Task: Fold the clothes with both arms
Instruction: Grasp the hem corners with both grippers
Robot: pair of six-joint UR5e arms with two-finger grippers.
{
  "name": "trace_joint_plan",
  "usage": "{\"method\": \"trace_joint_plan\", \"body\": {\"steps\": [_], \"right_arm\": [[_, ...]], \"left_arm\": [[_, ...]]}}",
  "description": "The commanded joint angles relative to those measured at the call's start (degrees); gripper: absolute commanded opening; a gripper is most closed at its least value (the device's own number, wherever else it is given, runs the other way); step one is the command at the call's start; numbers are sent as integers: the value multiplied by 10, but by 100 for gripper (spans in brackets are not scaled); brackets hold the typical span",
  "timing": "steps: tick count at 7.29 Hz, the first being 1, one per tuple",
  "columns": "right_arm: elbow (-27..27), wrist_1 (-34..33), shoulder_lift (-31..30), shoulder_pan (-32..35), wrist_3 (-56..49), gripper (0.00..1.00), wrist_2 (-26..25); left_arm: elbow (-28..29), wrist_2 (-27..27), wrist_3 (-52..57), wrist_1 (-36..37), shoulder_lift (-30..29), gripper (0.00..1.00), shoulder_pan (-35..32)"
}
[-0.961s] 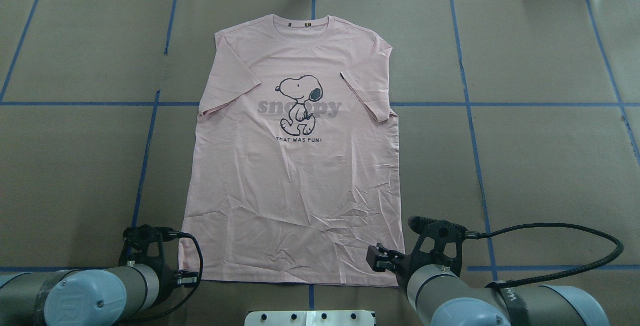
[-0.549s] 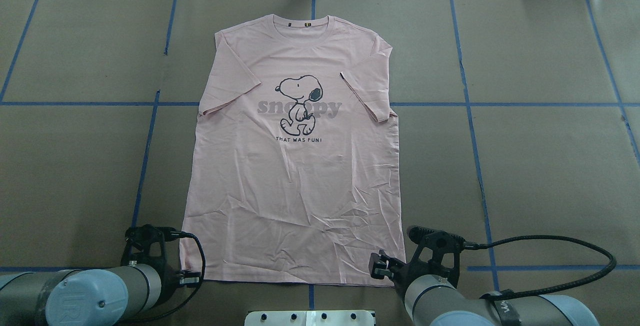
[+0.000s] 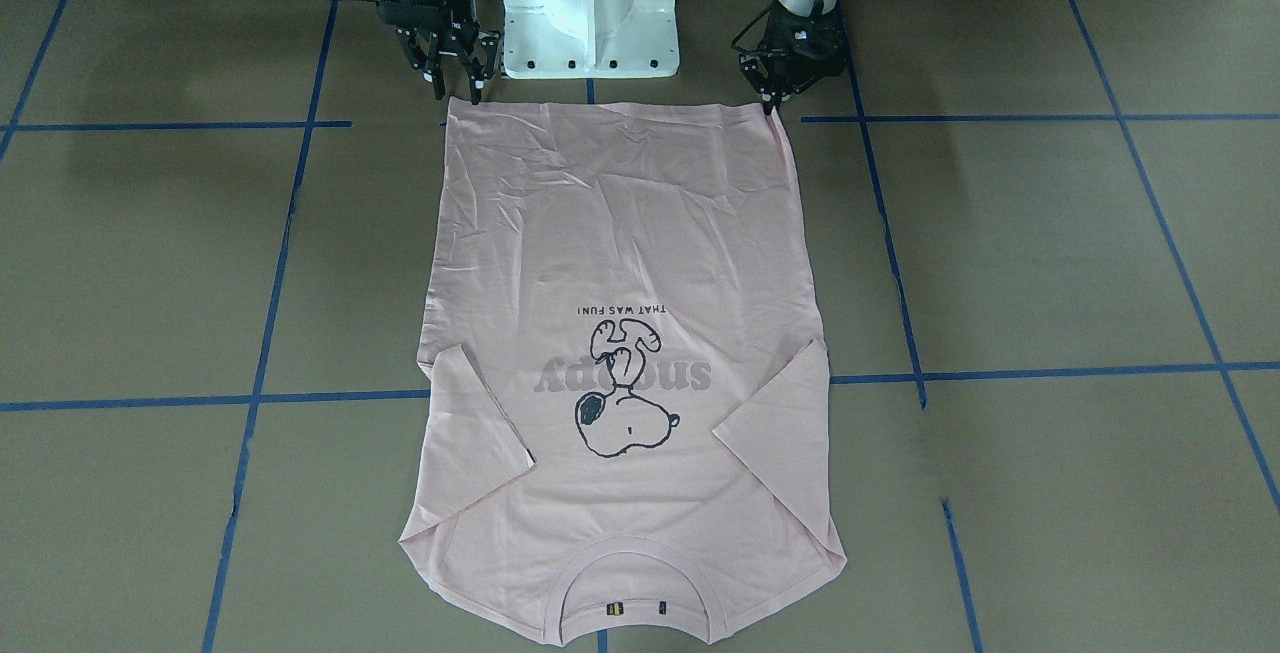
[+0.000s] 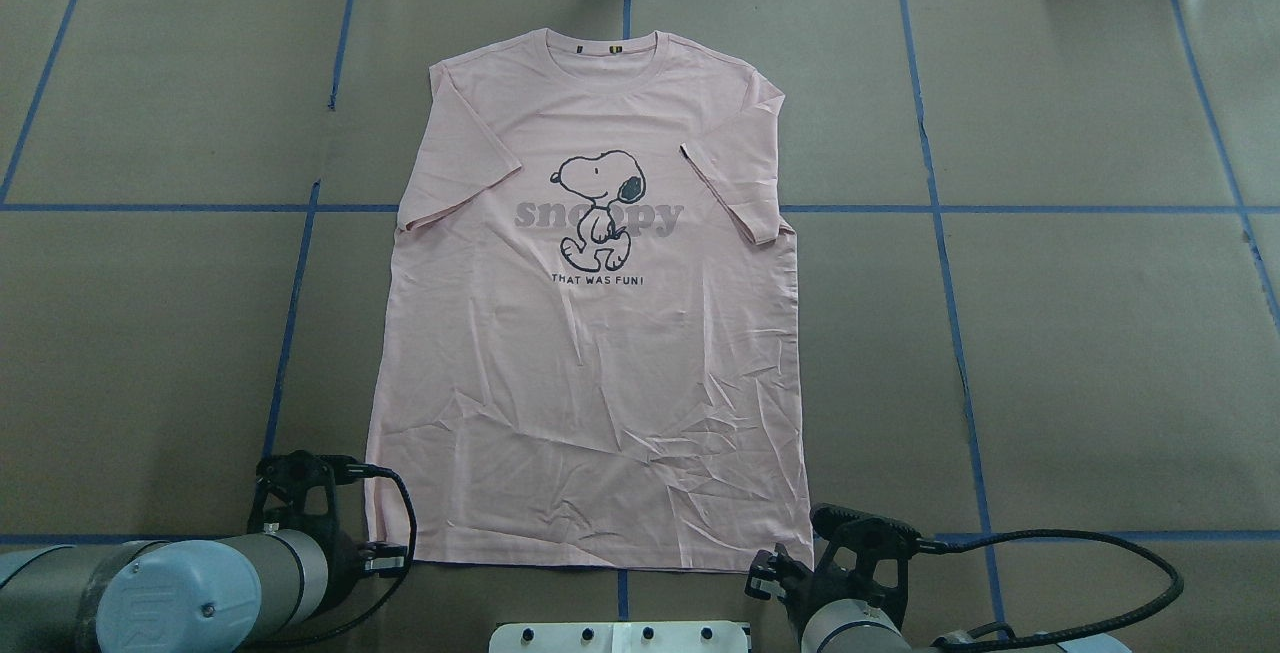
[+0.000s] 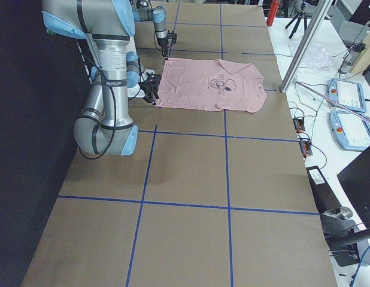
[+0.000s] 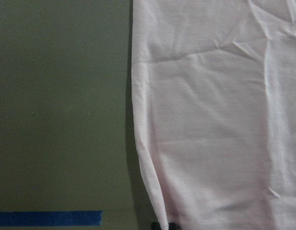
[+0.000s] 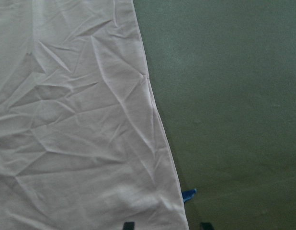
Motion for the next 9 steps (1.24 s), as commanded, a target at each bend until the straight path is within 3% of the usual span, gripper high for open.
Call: {"method": "trace_joint_plan", "body": {"steps": [1,4,6,8,9], "right_arm": [[-7,0,0,-2,1,51,0],[-10,0,1,-2,1,42,0],[-15,0,1,-2,1,22,-1],[-15,0,1,-1,1,14,-1],[-15,0,1,-1,1,0,-2]], "left_arm": [[0,0,0,1,-2,0,0],[1,1,0,0,-1,0,0],[0,2,0,0,-2,0,0],[-1,2,-1,0,-2,0,0],[-1,3,-1,0,-3,0,0]]}}
